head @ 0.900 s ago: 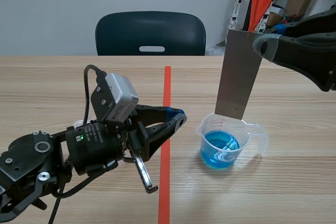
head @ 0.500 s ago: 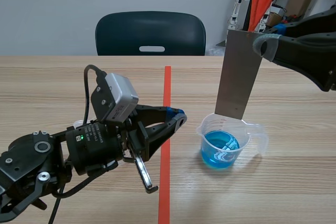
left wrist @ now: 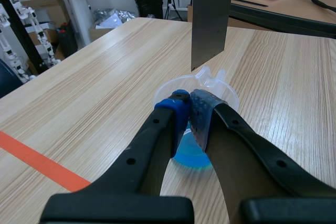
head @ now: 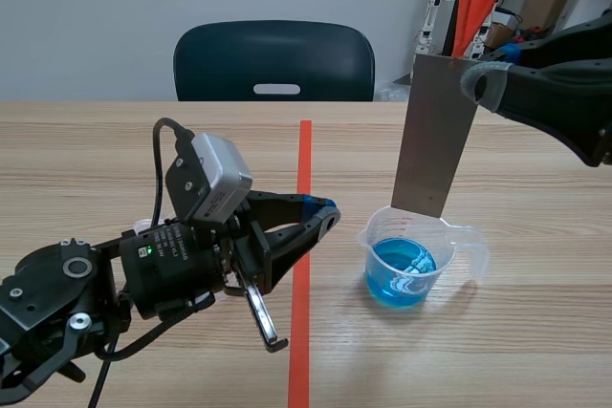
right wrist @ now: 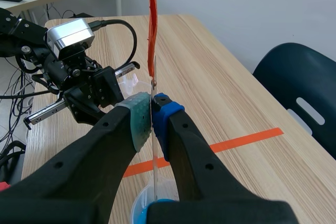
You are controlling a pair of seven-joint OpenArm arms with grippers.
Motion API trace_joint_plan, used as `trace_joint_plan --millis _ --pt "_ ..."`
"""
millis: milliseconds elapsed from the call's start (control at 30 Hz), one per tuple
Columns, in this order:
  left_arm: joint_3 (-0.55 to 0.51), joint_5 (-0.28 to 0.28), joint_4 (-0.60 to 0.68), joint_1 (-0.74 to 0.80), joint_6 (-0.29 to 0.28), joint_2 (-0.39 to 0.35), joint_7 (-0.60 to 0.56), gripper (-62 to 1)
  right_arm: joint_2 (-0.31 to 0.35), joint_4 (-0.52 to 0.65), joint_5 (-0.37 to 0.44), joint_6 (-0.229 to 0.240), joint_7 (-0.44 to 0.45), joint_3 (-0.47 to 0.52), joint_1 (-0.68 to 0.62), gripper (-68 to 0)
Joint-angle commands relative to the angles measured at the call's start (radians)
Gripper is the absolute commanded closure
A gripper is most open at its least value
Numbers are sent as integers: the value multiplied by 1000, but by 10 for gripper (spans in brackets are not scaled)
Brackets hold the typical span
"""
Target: Do the redox reaction experiment. lower the plate into the blue solution
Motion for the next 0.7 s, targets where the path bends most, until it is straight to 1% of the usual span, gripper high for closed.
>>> trace_joint_plan --millis 0,200,467,567,667 --pt "-3 -14 19 -6 2 2 -14 -41 8 8 19 8 25 8 9 -6" --pt "-3 -15 19 0 2 -2 -17 -41 8 8 19 8 26 8 9 -6" --pt "-5 -21 23 14 2 -28 -43 -41 8 8 19 8 26 8 9 -6" --pt "-11 -21 48 41 2 -46 -82 -41 8 7 19 8 26 8 9 -6" --pt "-38 -21 94 85 2 -65 -94 -41 8 7 19 8 26 8 9 -6"
